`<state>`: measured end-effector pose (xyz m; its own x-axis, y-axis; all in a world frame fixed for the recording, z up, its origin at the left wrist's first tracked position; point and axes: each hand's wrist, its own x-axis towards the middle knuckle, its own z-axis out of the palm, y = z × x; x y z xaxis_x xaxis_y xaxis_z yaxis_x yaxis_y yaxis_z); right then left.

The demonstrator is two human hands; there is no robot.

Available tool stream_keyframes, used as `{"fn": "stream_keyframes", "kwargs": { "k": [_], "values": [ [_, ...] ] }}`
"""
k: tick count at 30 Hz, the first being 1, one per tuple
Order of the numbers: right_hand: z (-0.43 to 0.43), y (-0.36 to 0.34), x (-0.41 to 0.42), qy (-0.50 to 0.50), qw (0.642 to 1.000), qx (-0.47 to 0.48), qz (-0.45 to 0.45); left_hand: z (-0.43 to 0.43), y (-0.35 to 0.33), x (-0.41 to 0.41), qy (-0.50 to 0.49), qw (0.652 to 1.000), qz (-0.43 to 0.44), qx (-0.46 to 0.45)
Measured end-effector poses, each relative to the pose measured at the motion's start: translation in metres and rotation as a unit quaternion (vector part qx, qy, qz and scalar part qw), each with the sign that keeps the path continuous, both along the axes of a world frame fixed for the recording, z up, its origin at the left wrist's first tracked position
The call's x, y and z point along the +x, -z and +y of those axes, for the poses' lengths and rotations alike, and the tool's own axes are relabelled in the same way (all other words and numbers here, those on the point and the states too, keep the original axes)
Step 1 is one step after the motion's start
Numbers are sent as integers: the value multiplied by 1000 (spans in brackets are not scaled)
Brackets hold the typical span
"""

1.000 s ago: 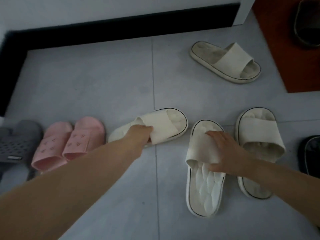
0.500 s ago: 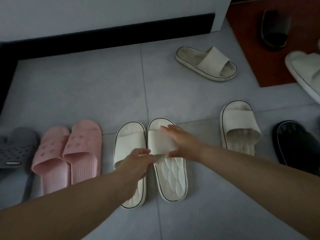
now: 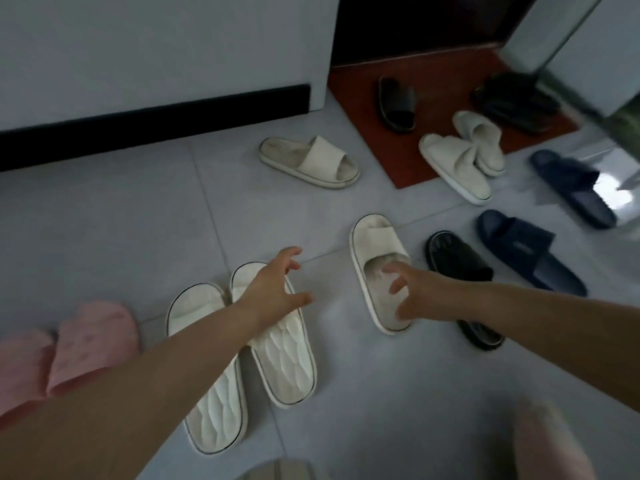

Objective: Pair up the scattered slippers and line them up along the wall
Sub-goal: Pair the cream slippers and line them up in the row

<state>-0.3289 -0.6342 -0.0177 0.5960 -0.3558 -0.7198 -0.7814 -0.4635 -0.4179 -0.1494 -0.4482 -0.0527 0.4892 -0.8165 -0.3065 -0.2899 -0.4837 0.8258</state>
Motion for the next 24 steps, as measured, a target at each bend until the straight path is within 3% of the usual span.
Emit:
{"fn": "stream_keyframes", "kwargs": {
  "k": [8, 11, 13, 16, 21, 23, 24],
  "values": [
    [-73, 38, -12, 58, 997, -46, -30, -88, -3, -22, 45, 998, -27, 34],
    [-95, 56, -1, 73, 997, 9, -35, -120, 3, -34, 37, 996, -27, 71],
    [-103, 62, 8, 20, 999, 24, -25, -139, 11, -42, 49, 992, -49, 105],
    [-128, 62, 42, -96, 991, -89, -14, -158, 30, -51, 36, 986, -53, 154],
    [-194, 59, 153, -230, 945, -177, -153, -173, 57, -64, -64, 979, -52, 187],
    [-208, 63, 196, -272, 924, -193, -190, -181, 61, -71, -142, 975, 20, 169],
    [-211, 65, 214, -287, 917, -200, -194, -185, 61, -76, -205, 965, 97, 133]
  ]
}}
